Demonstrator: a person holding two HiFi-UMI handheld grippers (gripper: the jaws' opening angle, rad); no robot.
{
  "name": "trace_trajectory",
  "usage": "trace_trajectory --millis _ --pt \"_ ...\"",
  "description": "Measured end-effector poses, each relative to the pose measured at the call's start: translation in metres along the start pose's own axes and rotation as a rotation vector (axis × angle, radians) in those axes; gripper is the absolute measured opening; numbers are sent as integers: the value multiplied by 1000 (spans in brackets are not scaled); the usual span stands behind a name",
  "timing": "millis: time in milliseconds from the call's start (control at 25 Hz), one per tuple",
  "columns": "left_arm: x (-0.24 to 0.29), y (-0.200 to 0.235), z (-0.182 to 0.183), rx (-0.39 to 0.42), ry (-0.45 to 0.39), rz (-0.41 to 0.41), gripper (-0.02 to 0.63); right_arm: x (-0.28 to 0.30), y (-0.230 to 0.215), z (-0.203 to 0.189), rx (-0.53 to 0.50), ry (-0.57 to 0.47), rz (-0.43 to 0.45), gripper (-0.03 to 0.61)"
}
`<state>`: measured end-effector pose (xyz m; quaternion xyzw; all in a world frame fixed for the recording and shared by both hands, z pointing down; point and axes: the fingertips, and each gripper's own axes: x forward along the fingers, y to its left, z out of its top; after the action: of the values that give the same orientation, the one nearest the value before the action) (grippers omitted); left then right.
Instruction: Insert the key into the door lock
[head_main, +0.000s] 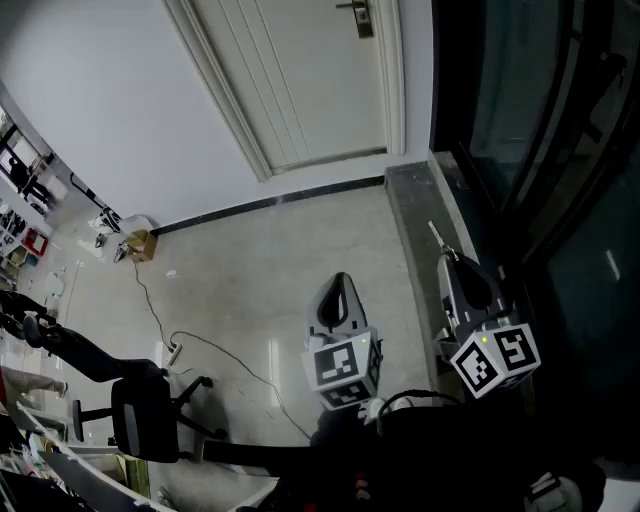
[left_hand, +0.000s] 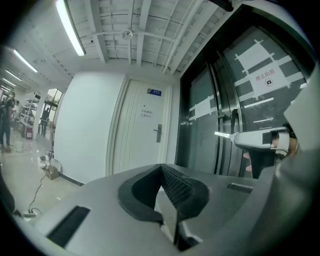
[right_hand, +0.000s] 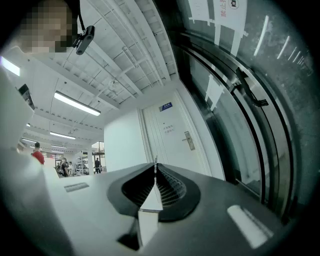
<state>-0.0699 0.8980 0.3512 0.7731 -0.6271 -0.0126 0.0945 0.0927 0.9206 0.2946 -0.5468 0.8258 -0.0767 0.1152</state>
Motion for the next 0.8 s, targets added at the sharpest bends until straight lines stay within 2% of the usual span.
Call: trace_trajectory --millis 600,800 --pt "4 0 -3 1 8 5 2 3 -2 1 -10 10 -1 12" --pt "-1 8 -2 -22 8 11 2 5 4 -3 -57 30 -10 12"
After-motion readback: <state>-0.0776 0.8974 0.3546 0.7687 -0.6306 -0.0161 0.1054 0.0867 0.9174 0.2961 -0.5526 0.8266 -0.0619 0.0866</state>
